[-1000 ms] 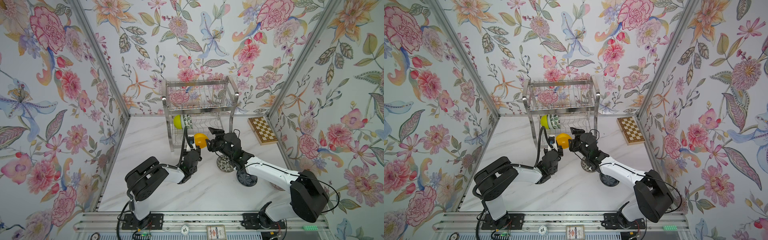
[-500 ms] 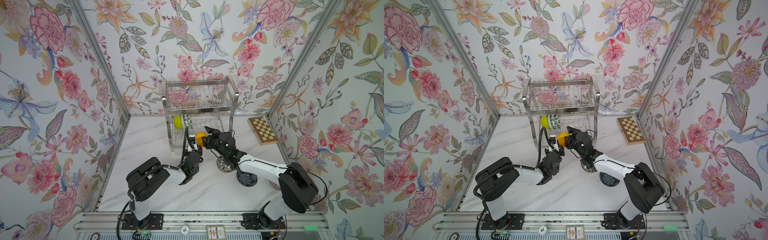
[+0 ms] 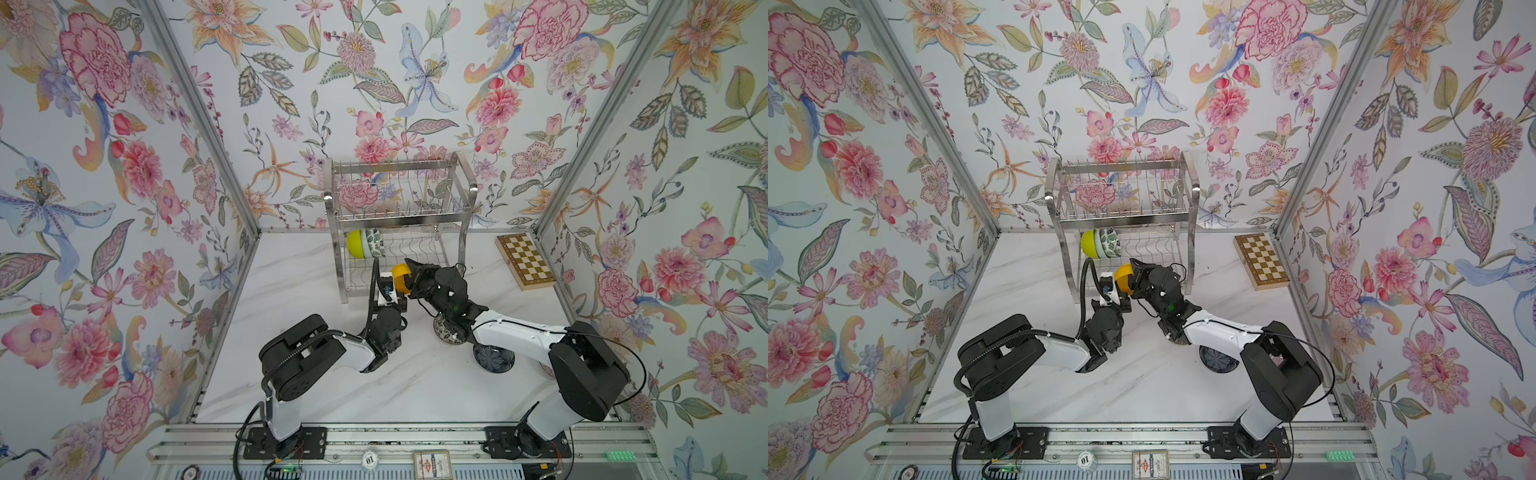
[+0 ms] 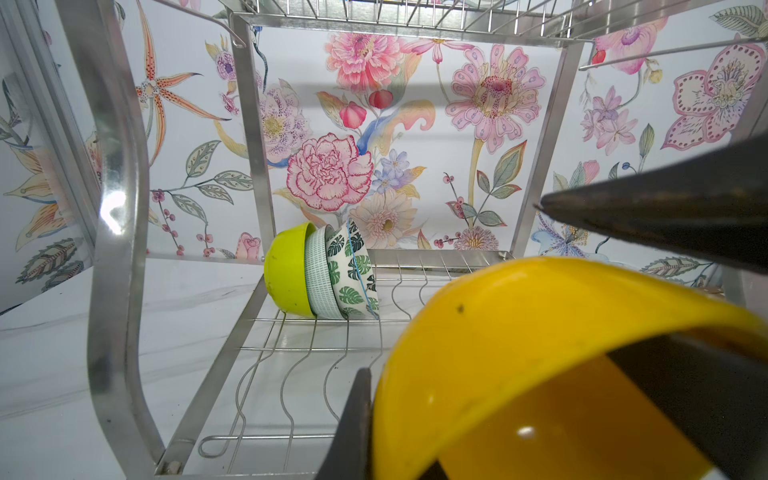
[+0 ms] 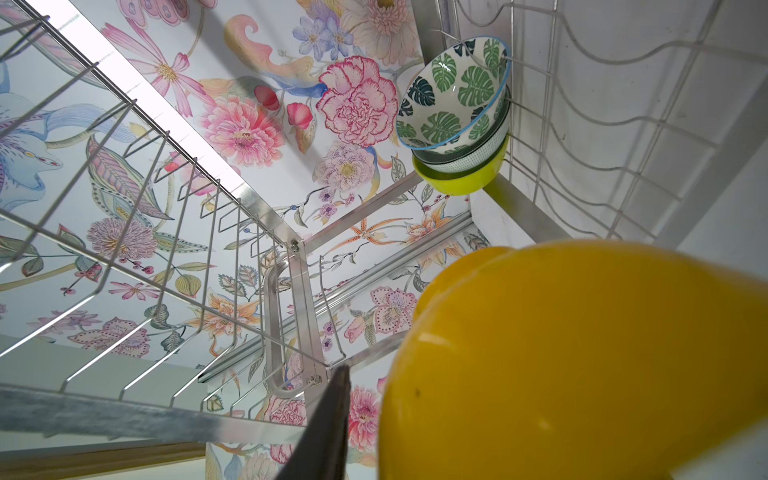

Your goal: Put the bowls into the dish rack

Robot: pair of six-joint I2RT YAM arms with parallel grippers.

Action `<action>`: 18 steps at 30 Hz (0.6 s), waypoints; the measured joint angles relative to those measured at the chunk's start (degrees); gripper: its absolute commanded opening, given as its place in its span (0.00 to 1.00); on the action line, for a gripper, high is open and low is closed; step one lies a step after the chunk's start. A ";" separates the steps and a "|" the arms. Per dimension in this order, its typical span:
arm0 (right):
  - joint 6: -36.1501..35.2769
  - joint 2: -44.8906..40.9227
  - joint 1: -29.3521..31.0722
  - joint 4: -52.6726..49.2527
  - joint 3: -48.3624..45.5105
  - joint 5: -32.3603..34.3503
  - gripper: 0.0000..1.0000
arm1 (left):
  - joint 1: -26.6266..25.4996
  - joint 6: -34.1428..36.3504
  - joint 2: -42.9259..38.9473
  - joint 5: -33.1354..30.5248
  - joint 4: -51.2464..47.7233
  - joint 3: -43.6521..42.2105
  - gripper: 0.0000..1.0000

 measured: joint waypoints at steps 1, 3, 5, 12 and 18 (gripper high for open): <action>0.15 0.00 0.00 0.09 -0.11 -0.02 0.19 | 0.00 -0.02 0.02 -0.11 0.00 0.00 0.00; 0.24 -0.02 0.04 0.24 -0.44 -0.04 0.14 | -0.07 0.00 0.04 -0.13 0.02 0.00 0.00; 0.33 -0.02 0.22 0.39 -0.72 0.07 0.07 | -0.11 -0.02 0.04 -0.15 0.15 0.00 0.00; -1.97 -0.02 0.35 2.97 -1.55 1.05 0.00 | -0.37 -0.35 0.02 -0.96 0.24 0.09 0.28; -9.94 0.22 -1.46 5.99 -1.42 -0.74 0.00 | -0.37 -3.21 -3.54 0.42 -3.30 -1.90 0.59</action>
